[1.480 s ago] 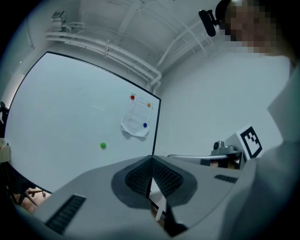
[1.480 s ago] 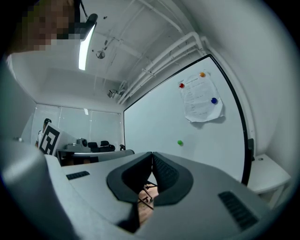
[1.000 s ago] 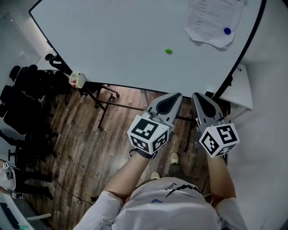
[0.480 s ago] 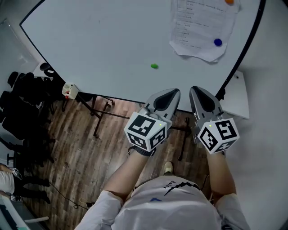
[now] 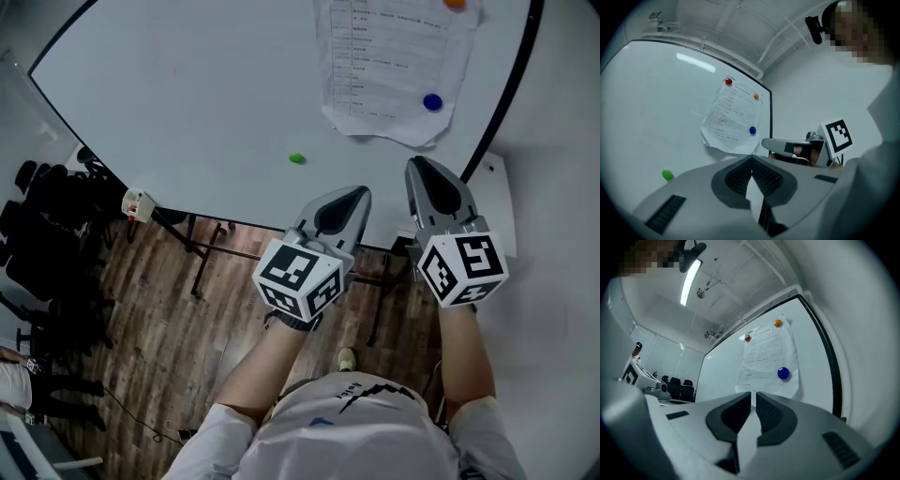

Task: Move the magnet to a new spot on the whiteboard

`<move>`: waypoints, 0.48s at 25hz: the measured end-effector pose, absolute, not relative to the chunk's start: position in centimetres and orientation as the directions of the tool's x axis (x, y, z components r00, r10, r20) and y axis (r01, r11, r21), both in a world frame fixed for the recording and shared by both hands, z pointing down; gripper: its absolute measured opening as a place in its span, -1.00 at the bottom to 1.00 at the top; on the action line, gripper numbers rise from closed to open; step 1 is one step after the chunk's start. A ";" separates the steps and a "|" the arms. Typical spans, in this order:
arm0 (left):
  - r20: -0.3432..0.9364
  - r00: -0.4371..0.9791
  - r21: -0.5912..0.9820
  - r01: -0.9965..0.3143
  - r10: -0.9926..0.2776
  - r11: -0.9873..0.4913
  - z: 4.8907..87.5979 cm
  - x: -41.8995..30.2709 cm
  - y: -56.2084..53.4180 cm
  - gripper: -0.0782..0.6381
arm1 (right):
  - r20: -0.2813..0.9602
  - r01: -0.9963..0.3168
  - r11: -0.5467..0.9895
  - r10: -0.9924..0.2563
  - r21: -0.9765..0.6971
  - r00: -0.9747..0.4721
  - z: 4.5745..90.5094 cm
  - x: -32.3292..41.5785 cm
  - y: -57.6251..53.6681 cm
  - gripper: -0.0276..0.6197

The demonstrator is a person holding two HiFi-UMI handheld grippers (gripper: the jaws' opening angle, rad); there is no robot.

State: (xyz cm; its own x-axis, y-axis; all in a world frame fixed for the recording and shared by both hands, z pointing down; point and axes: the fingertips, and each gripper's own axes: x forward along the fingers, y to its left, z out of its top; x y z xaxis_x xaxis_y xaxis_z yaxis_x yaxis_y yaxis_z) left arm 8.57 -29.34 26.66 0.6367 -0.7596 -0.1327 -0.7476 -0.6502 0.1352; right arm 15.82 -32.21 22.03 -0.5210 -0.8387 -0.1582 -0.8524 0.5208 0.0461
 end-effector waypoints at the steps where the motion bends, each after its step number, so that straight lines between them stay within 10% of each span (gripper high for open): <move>1: -0.134 0.637 0.131 -0.748 -0.759 -0.650 26.5 8.8 -29.6 -0.75 | -0.161 -0.857 0.513 -0.842 0.053 -0.514 21.7 16.2 -32.7 -0.84; 12: -0.113 0.629 0.105 -0.763 -0.769 -0.638 26.0 10.4 -32.1 -0.75 | -0.204 -0.911 0.351 -0.896 0.217 -0.394 18.7 19.0 -36.3 -0.64</move>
